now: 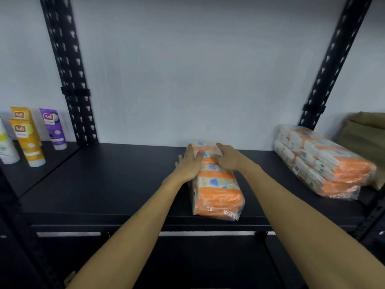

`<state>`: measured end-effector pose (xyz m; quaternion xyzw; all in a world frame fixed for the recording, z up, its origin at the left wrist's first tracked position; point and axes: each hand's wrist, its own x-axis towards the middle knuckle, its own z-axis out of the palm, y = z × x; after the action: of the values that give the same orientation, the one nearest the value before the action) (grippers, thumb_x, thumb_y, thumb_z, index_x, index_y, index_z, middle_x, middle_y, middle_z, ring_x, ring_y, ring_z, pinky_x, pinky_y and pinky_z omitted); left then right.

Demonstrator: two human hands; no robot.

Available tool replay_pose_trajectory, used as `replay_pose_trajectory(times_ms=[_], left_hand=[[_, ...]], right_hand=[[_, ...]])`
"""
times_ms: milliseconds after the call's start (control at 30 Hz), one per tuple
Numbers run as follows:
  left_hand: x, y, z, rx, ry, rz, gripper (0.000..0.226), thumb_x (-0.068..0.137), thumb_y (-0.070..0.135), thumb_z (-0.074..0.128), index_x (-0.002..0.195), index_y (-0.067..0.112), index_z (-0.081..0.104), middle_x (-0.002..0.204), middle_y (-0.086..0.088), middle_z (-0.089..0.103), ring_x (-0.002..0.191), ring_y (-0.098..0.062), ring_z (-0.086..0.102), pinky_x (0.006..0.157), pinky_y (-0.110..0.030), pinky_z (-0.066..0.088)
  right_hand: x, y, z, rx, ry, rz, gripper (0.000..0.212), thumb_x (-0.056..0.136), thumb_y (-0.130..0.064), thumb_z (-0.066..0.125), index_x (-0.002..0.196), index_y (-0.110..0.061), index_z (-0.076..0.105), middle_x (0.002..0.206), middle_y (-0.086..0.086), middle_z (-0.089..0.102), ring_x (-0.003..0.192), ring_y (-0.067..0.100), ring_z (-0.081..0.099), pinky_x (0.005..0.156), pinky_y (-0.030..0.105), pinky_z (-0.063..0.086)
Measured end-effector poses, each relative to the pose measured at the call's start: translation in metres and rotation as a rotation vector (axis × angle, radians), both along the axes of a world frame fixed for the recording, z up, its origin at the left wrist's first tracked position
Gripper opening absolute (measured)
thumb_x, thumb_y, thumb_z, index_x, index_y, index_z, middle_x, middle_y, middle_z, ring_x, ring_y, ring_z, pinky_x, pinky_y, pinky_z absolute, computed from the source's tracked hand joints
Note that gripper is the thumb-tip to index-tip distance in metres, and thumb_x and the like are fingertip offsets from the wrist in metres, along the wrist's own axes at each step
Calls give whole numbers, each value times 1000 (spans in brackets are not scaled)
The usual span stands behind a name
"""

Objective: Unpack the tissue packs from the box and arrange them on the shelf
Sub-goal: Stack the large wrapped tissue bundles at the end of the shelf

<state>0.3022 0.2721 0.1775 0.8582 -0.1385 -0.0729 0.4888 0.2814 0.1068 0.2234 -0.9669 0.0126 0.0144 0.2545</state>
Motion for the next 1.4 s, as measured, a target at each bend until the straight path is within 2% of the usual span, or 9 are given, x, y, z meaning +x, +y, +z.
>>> replay_pose_trajectory(times_ms=[67,133,300,500,633,833,933,1067,1400], left_hand=[[2,12,-7,185,-116,48,73,104,62,14,162,25,-12,171,-2,6,157,-32,-6,125,-51,-6],[3,29,-16,324,-145,77,76,103,65,10,163,21,-3,170,-7,7,157,-33,-6,124,-52,-5],[7,43,-38,687,-208,44,67,108,51,14,161,12,19,169,-17,6,157,-35,-1,127,-48,4],[12,37,-43,699,-211,59,66,108,49,10,162,12,13,170,-15,1,157,-33,-5,127,-47,1],[9,38,-40,691,-208,61,67,108,51,9,163,13,12,170,-15,1,157,-31,-5,127,-46,0],[5,41,-37,683,-212,59,71,106,56,14,162,13,15,170,-14,1,157,-30,-5,128,-46,0],[8,41,-38,664,-215,57,71,106,56,16,162,13,16,170,-15,1,157,-31,-6,127,-46,0],[7,41,-39,676,-215,49,70,107,54,15,162,12,13,170,-16,1,157,-32,-5,127,-46,-1],[-2,46,-35,666,-246,48,70,106,57,23,161,14,23,169,-14,11,157,-32,4,127,-45,6]], right_hand=[[4,8,10,-127,-61,-9,63,105,-26,44,161,-22,15,166,3,22,151,27,24,124,54,6],[9,23,13,-138,-98,21,60,105,-27,39,161,-25,17,166,1,21,153,25,20,123,57,0],[27,48,-9,-255,-24,52,60,103,-51,29,159,-31,19,168,2,14,154,27,8,118,66,11],[50,39,-28,-262,20,82,68,101,-57,12,161,-25,6,169,5,-2,155,28,-10,122,60,10],[68,29,-37,-316,27,122,105,70,-77,-8,161,-27,6,170,2,-2,155,27,-11,123,58,8],[17,49,8,-392,-51,29,59,105,-51,23,159,-25,20,166,1,22,155,27,9,121,60,10],[-24,59,10,-314,-102,-2,63,103,-56,31,159,-27,21,167,-3,20,154,27,10,117,63,14],[-62,59,-16,-313,5,-21,77,93,-73,28,159,-37,14,170,-3,-1,155,31,-8,115,70,9],[-83,18,-7,-352,86,56,68,100,-58,34,160,-42,7,169,-6,-7,156,21,-6,118,66,9]])
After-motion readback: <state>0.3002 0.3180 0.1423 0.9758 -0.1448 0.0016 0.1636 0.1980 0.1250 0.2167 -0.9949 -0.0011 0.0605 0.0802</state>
